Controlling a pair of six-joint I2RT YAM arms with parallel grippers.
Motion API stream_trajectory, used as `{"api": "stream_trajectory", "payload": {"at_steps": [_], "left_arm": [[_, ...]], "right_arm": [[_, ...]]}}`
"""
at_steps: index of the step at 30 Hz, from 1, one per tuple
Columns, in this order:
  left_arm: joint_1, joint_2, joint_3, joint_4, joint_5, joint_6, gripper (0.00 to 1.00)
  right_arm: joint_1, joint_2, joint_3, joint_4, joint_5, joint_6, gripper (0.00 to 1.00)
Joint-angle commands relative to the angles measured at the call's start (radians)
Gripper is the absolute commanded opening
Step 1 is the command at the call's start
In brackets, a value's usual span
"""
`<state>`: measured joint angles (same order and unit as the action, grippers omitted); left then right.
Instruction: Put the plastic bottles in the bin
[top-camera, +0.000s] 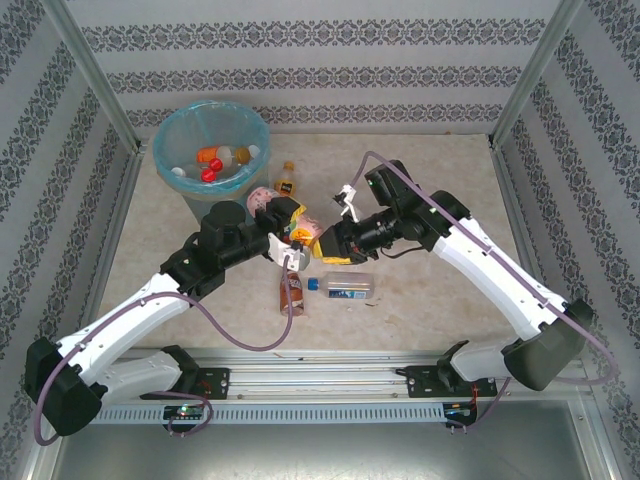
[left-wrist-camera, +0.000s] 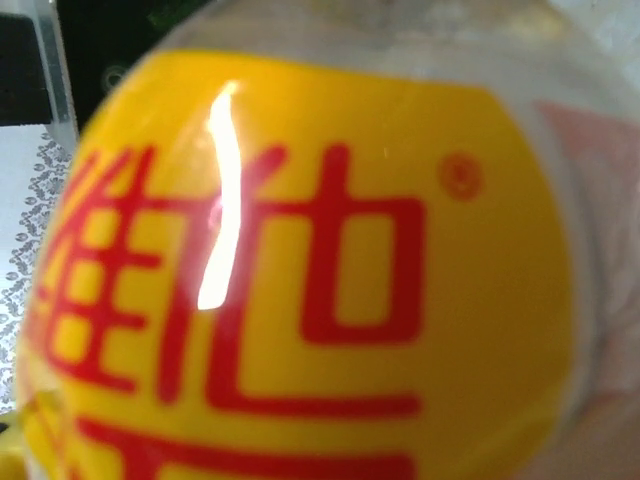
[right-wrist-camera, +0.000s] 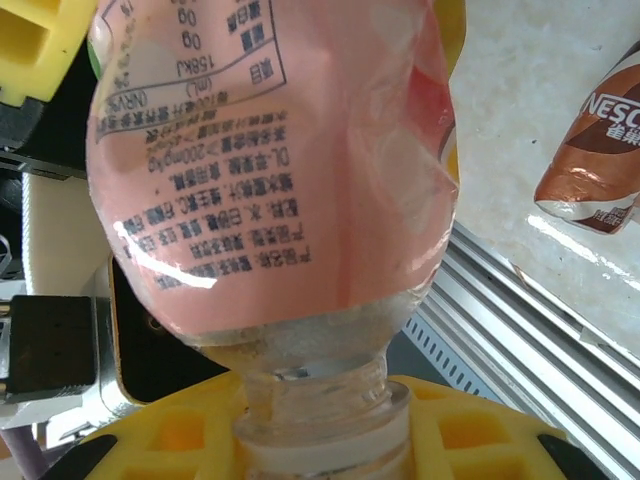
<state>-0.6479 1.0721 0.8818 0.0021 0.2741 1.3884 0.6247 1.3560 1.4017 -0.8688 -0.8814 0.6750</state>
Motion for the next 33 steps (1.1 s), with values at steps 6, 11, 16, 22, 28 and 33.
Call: {"api": "stream_trajectory", "payload": {"at_steps": [6, 11, 16, 22, 28, 33], "left_arm": [[-0.012, -0.047, -0.008, 0.062, 0.034, -0.053, 0.55], [-0.012, -0.056, 0.058, 0.058, -0.030, -0.239, 0.54], [0.011, -0.028, 0.190, 0.050, -0.170, -0.423, 0.52], [0.126, 0.039, 0.427, -0.033, -0.208, -0.699, 0.47], [0.327, 0.185, 0.643, -0.155, -0.171, -0.928, 0.47], [0.478, 0.305, 0.733, -0.181, -0.149, -1.020, 0.47]], "right_arm": [[-0.016, 0.010, 0.089, -0.031, -0.004, -0.017, 0.25], [-0.088, -0.018, 0.135, -0.039, 0.024, 0.008, 0.52], [-0.175, -0.066, 0.183, -0.003, 0.027, 0.038, 0.74], [-0.220, -0.074, 0.172, 0.006, 0.060, 0.044, 0.71], [-0.219, -0.050, 0.142, 0.022, 0.081, 0.044, 0.69], [-0.219, -0.038, 0.144, 0.026, 0.085, 0.038, 0.69]]}}
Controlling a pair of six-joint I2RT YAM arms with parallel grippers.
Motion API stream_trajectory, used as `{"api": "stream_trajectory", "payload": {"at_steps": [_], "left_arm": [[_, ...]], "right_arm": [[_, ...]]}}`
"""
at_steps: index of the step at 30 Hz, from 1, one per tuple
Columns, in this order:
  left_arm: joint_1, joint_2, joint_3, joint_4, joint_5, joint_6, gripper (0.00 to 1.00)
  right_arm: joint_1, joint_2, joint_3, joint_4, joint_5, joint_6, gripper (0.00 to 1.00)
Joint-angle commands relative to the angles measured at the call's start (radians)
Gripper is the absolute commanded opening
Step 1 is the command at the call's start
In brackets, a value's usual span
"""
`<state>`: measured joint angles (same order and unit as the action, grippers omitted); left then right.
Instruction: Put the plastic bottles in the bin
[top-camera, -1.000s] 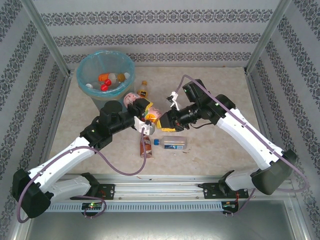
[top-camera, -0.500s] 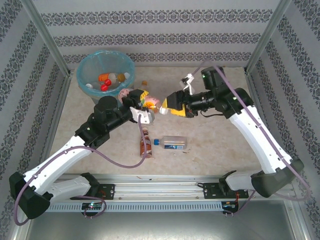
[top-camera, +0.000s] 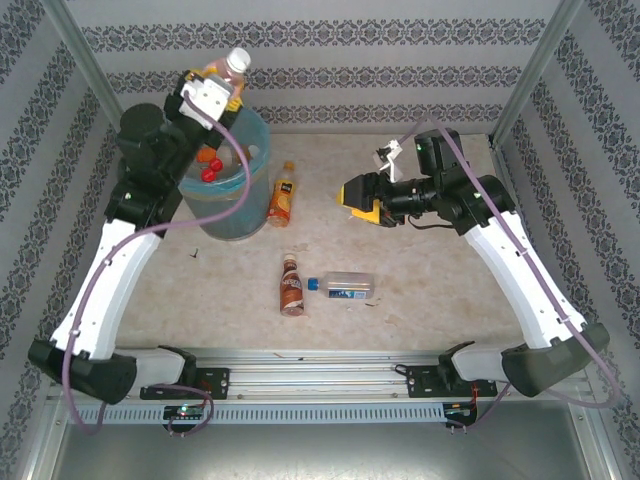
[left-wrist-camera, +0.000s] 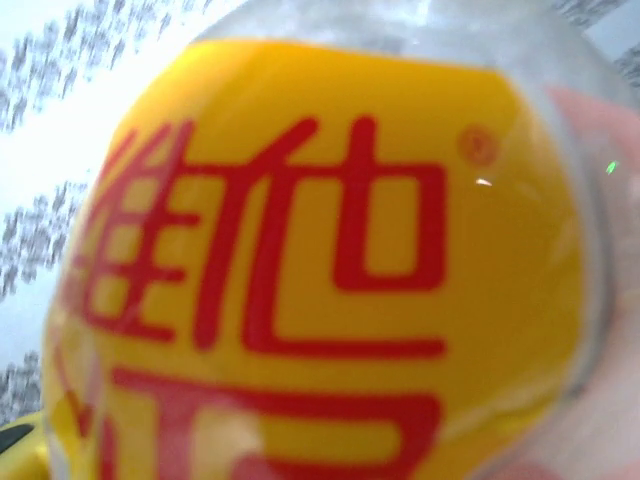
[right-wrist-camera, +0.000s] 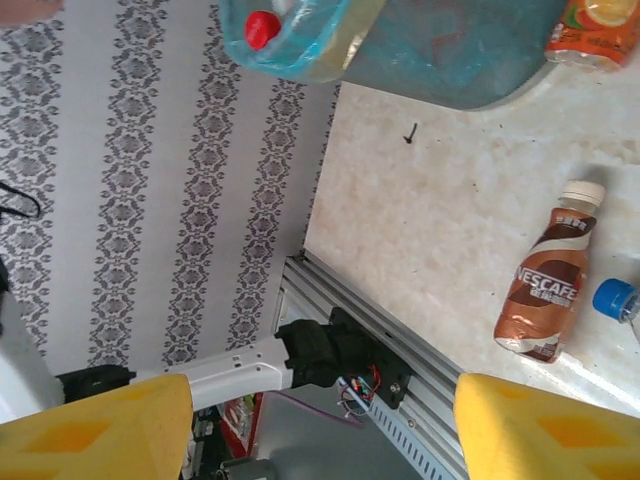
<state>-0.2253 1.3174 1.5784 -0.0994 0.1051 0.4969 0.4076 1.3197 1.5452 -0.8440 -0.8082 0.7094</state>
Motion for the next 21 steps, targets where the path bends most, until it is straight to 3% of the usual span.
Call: {"api": "stream_trajectory", "payload": {"at_steps": [1, 7, 12, 19, 21], "left_arm": [[0.083, 0.087, 0.052, -0.084, 0.022, -0.139, 0.47], [0.179, 0.194, 0.044, -0.025, 0.069, -0.210, 0.50], [0.218, 0.238, -0.008, 0.053, 0.072, -0.242, 0.60], [0.241, 0.230, -0.066, 0.115, 0.070, -0.273, 0.90], [0.242, 0.220, -0.079, 0.134, 0.079, -0.274, 0.92]], "right_arm": [[-0.003, 0.001, 0.003, 0.000, 0.012, 0.000, 0.69], [-0.005, 0.012, -0.010, -0.015, 0.027, -0.026, 0.69], [-0.007, 0.019, -0.038, -0.001, 0.022, -0.025, 0.69], [-0.007, 0.029, -0.045, 0.010, 0.020, -0.025, 0.68], [-0.009, 0.036, -0.042, 0.011, 0.018, -0.025, 0.68]]}}
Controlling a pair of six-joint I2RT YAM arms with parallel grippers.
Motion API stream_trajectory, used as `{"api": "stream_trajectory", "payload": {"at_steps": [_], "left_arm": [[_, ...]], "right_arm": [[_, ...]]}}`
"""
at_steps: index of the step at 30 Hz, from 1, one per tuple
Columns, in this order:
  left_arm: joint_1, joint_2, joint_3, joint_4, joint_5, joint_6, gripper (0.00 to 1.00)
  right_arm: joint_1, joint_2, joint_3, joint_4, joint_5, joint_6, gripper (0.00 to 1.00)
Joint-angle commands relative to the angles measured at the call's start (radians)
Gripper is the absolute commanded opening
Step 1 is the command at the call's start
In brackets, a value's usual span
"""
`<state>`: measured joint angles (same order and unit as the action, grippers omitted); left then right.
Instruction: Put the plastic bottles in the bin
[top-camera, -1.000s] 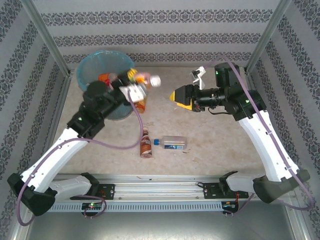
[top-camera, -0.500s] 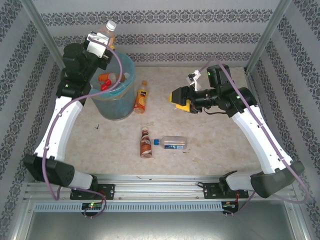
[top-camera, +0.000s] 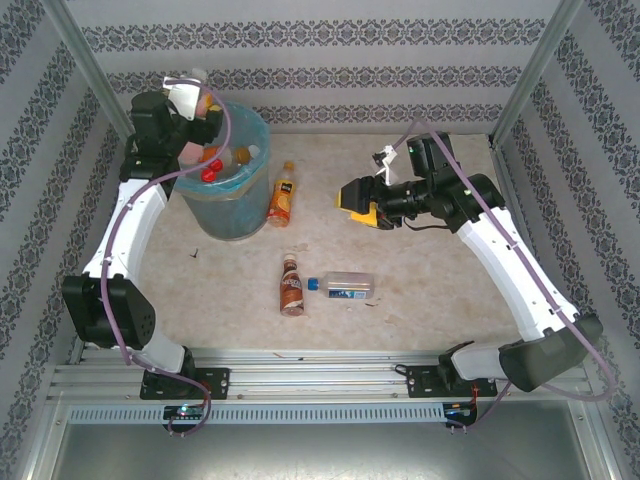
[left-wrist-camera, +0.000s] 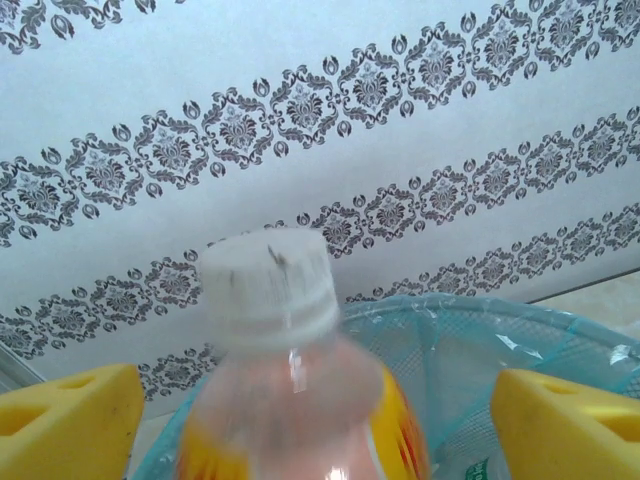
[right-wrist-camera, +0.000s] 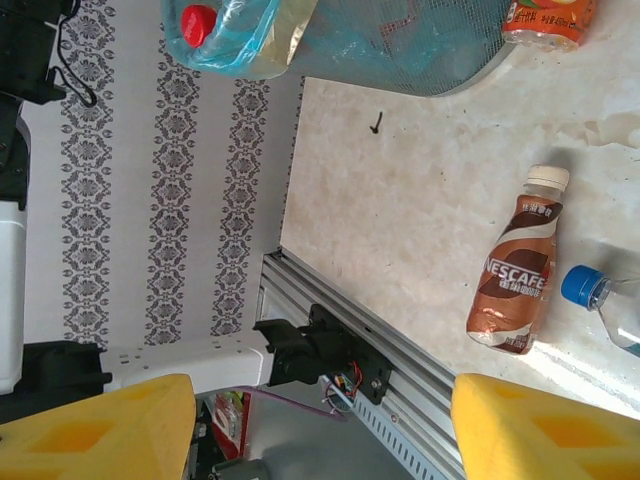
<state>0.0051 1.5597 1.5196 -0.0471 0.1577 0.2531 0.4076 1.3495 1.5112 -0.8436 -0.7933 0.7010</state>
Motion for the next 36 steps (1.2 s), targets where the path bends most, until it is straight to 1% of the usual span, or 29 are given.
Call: {"api": "stream_trajectory", "payload": {"at_steps": [1, 5, 8, 10, 13, 15, 17, 20, 23, 27, 31, 33, 36], "left_arm": [[0.011, -0.025, -0.021, 0.081, 0.026, -0.035, 0.92], [0.012, -0.031, -0.024, 0.077, 0.028, -0.040, 0.92], [0.012, -0.033, -0.026, 0.072, 0.035, -0.041, 0.90], [0.012, -0.027, -0.017, 0.057, 0.037, -0.041, 0.87], [0.012, -0.004, 0.015, 0.006, 0.043, -0.047, 0.80], [0.010, 0.023, 0.056, -0.058, 0.057, -0.051, 0.75], [0.009, 0.058, 0.108, -0.139, 0.078, -0.069, 0.72], [0.003, 0.121, 0.203, -0.260, 0.133, -0.135, 0.69], [-0.022, 0.180, 0.277, -0.333, 0.162, -0.182, 0.68], [-0.059, 0.282, 0.391, -0.445, 0.136, -0.202, 0.68], [-0.068, 0.378, 0.504, -0.575, 0.133, -0.214, 0.65], [-0.067, 0.400, 0.535, -0.640, 0.119, -0.199, 0.62], [-0.068, 0.383, 0.513, -0.675, 0.084, -0.166, 0.52]], "right_arm": [[-0.009, 0.007, -0.006, 0.011, 0.002, -0.018, 0.68], [-0.009, 0.008, -0.008, 0.014, 0.004, -0.018, 0.67], [-0.009, 0.006, -0.012, 0.014, 0.006, -0.018, 0.67], [-0.009, 0.003, -0.014, 0.014, 0.006, -0.018, 0.67], [-0.009, 0.002, -0.015, 0.013, 0.006, -0.018, 0.66], [-0.009, 0.001, -0.016, 0.013, 0.010, -0.020, 0.66], [-0.010, 0.001, -0.019, 0.016, 0.014, -0.020, 0.65], [-0.010, 0.005, -0.025, 0.022, 0.017, -0.017, 0.65], [-0.009, 0.011, -0.029, 0.029, 0.017, -0.012, 0.64], [-0.004, 0.017, -0.037, 0.039, 0.019, -0.003, 0.63], [0.003, 0.015, -0.046, 0.040, 0.025, 0.000, 0.62], [0.004, 0.010, -0.054, 0.040, 0.026, 0.000, 0.62], [0.004, 0.009, -0.059, 0.037, 0.032, 0.000, 0.62]]}}
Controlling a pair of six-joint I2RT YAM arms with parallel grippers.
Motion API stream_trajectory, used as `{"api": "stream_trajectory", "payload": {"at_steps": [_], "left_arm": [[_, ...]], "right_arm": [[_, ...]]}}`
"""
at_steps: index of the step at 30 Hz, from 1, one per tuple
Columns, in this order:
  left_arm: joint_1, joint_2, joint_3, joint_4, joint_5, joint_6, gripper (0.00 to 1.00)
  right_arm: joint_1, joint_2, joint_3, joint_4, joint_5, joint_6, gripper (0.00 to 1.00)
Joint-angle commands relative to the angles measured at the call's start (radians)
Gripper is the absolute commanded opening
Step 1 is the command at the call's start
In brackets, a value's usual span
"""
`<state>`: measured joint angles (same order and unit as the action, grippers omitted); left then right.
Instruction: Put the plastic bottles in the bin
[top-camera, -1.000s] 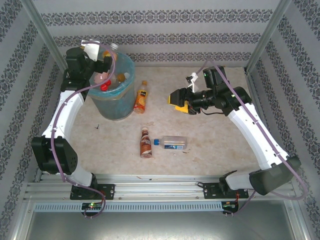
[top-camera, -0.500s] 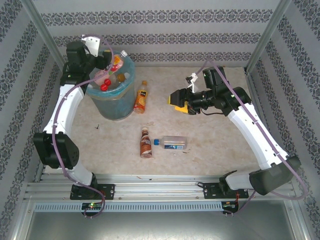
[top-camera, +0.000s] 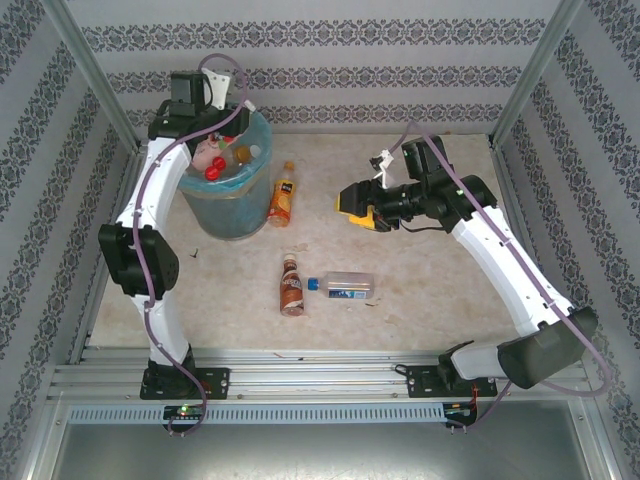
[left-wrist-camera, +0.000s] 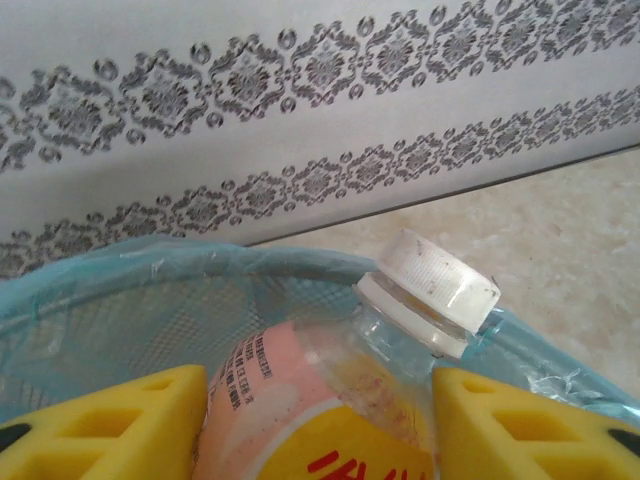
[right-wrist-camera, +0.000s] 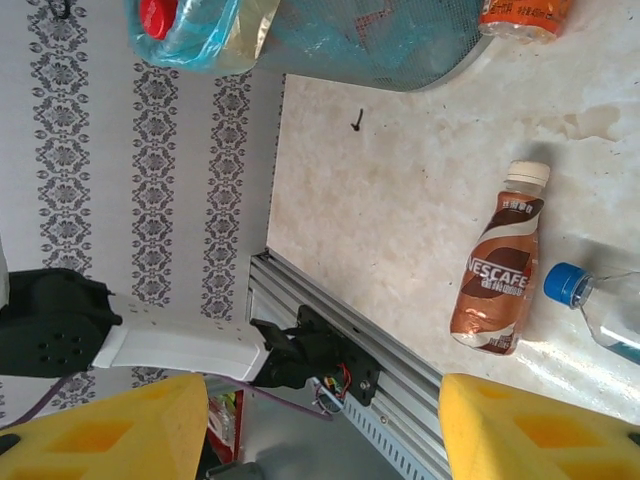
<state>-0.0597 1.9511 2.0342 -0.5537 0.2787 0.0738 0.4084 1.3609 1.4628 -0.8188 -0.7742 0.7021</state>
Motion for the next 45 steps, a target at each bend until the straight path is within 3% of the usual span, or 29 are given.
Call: {"api": "stream_trajectory", "payload": {"at_steps": [1, 5, 11, 19, 24, 32, 37, 42, 45], "left_arm": [[-0.003, -0.024, -0.020, -0.166, -0.052, 0.019, 0.50], [-0.002, -0.139, -0.179, -0.033, -0.086, 0.031, 0.35], [0.000, -0.268, -0.308, 0.088, -0.089, 0.032, 0.35], [0.000, -0.300, -0.378, 0.109, 0.128, 0.051, 0.35], [0.008, -0.317, -0.388, 0.032, 0.056, 0.094, 0.34], [0.058, -0.350, -0.417, 0.061, 0.053, 0.021, 0.33], [0.060, -0.359, -0.363, 0.081, 0.108, -0.019, 0.41], [0.060, -0.437, -0.348, 0.181, 0.138, -0.114, 0.54], [0.057, -0.511, -0.371, 0.216, 0.127, -0.146, 0.56]], "right_arm": [[0.003, 0.000, -0.010, 0.013, 0.013, 0.000, 0.62], [0.009, 0.013, -0.001, 0.016, 0.021, 0.002, 0.62], [0.027, 0.030, 0.015, 0.014, 0.030, -0.001, 0.62], [0.030, 0.028, 0.013, 0.011, 0.029, -0.002, 0.61], [0.032, 0.014, 0.008, 0.007, 0.035, -0.003, 0.61], [0.038, 0.023, 0.014, 0.006, 0.038, -0.003, 0.61], [0.050, 0.022, 0.027, -0.011, 0.094, -0.014, 0.62], [0.111, 0.045, 0.082, -0.109, 0.284, -0.111, 0.63], [0.159, 0.070, 0.072, -0.090, 0.392, -0.109, 0.63]]}}
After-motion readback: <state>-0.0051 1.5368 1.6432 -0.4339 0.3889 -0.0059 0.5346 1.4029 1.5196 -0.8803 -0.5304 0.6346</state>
